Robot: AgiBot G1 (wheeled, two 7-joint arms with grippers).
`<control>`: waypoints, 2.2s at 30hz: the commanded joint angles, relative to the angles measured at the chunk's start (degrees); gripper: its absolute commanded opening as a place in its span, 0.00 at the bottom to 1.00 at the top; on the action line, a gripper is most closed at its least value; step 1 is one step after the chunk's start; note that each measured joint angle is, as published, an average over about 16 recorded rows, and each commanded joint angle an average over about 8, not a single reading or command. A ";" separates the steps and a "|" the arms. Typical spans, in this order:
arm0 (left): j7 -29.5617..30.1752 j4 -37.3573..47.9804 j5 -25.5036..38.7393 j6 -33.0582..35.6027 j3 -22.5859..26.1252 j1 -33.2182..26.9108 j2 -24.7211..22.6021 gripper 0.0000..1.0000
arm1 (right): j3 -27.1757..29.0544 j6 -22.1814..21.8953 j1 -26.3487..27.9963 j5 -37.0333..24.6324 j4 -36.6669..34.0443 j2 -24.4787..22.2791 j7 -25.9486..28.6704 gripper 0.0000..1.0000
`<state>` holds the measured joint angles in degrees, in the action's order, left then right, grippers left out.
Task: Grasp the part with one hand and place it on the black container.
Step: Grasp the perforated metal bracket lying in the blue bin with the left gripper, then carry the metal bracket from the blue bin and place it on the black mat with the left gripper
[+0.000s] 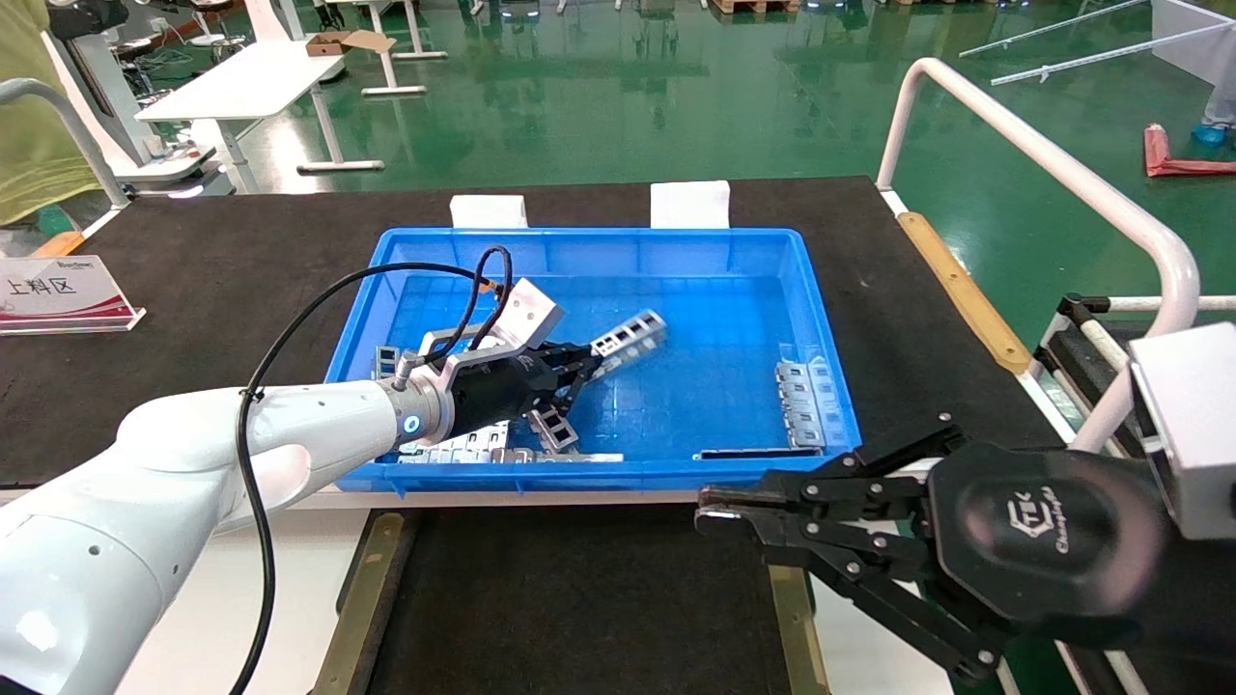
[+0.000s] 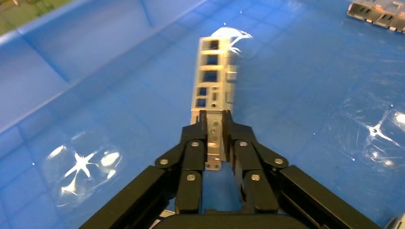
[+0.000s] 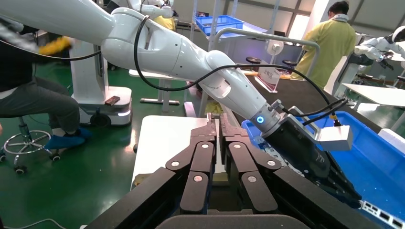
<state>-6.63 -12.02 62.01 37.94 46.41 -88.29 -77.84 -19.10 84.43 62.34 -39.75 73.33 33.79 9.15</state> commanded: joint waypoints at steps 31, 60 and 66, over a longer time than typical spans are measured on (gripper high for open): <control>-2.24 -5.84 -11.95 37.99 -2.74 -2.03 10.82 0.00 | -0.05 -0.02 0.01 0.03 0.00 -0.02 -0.02 0.00; 18.39 -45.64 -12.27 16.84 -0.12 33.13 30.47 0.00 | -0.09 -0.04 0.02 0.06 0.00 -0.03 -0.04 0.00; 21.47 -44.79 -11.39 7.76 0.62 36.39 27.53 0.00 | -0.10 -0.04 0.02 0.06 0.00 -0.04 -0.05 0.00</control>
<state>14.57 -56.61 50.66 46.04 46.98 -52.32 -50.48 -19.20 84.39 62.37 -39.69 73.33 33.75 9.11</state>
